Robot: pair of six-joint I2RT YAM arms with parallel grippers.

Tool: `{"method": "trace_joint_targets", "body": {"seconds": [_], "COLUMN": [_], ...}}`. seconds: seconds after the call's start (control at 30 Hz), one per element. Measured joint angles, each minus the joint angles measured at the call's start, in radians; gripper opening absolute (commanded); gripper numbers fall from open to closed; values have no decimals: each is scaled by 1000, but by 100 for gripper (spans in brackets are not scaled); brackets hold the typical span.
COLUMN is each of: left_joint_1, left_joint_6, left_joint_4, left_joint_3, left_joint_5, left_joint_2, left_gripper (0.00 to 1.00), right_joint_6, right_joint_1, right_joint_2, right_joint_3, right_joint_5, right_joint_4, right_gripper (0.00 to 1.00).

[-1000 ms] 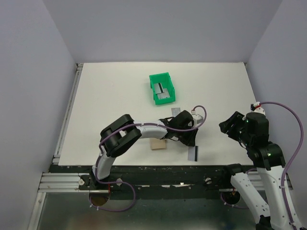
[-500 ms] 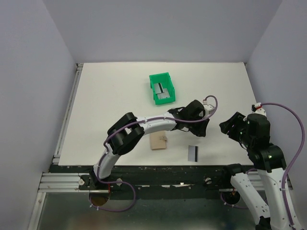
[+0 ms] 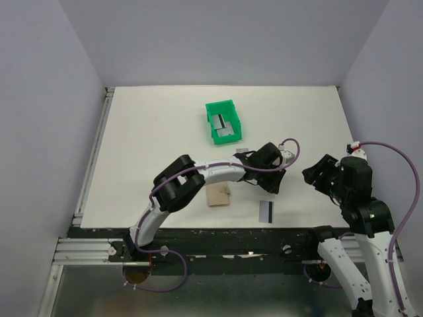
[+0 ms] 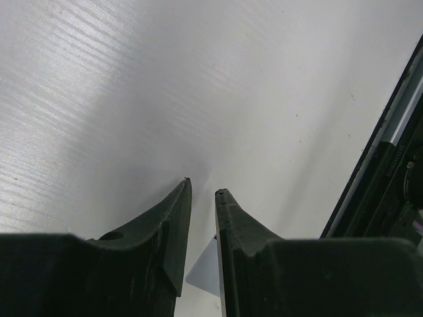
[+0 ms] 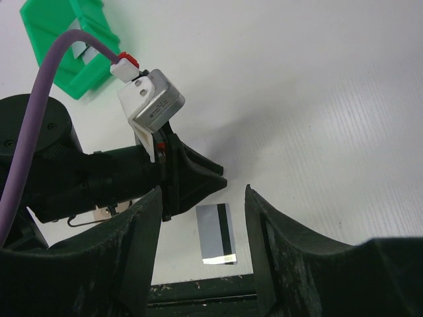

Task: Put the credit cards into the card holder
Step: Move the credit card to the corner of the board.

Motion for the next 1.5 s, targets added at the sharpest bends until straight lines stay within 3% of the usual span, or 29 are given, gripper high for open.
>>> {"method": "trace_joint_targets", "body": {"seconds": [0.43, 1.2, 1.5], "left_joint_1": [-30, -74, -77], "left_joint_6": [-25, -81, -87], "left_joint_4": [99, 169, 171], "left_joint_3": [-85, -418, -453], "left_joint_5": [43, 47, 38], "left_joint_2": [-3, -217, -245], "left_gripper": [34, 32, 32], "right_joint_6": [0, 5, 12], "right_joint_1": [0, 0, 0], "right_joint_2": [0, 0, 0], "right_joint_3": [-10, -45, -58], "right_joint_5": [-3, -24, -37], "right_joint_4": [0, 2, 3], "right_gripper": [61, 61, 61]}}
